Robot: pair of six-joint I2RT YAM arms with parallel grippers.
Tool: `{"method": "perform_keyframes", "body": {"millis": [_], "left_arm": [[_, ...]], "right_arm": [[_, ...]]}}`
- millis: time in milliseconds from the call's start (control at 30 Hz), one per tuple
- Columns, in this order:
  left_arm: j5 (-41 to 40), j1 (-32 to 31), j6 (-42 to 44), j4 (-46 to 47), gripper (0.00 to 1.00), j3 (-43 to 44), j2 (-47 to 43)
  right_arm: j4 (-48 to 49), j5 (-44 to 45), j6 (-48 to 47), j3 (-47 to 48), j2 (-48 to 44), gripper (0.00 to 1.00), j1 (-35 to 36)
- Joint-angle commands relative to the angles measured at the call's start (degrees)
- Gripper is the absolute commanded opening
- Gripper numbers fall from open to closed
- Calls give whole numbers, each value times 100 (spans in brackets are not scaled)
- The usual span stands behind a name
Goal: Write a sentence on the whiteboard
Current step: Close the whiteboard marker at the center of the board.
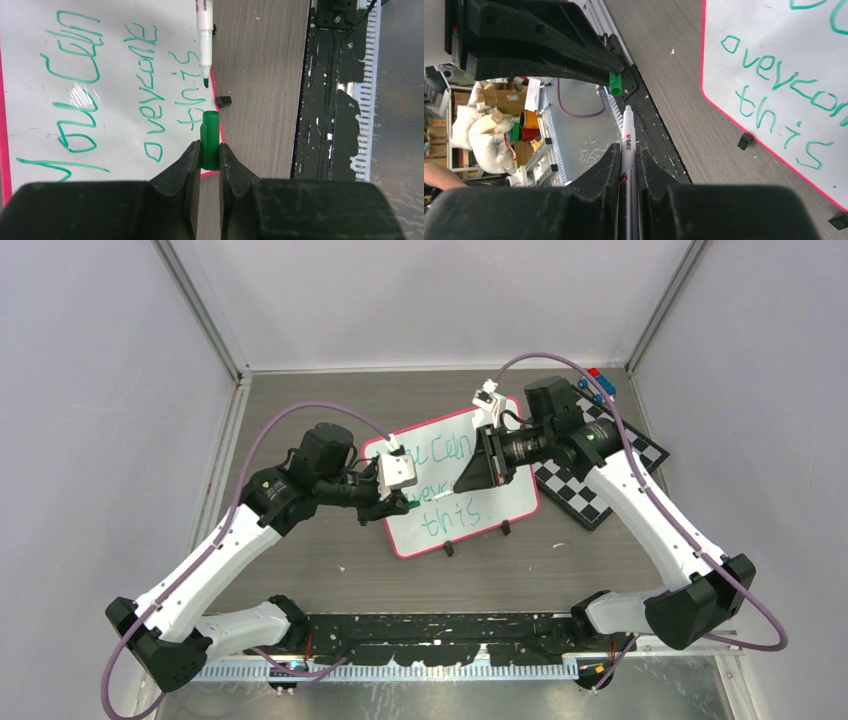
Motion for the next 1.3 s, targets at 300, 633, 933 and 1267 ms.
{"method": "perform_keyframes", "body": {"millis": [300,633,933,1267], "left_arm": [[302,-5,44,344,0,143,-201],[394,-61,32,379,0,160,-162],[351,-127,-8,438,0,201,-110],[376,-153,-526,741,0,319,64]], "right_arm": [[117,-220,49,383,5,0,257],[130,-224,55,363,30,0,303],[131,-229,32,360,38,0,316],[130,-90,13,385,134,0,456]]}}
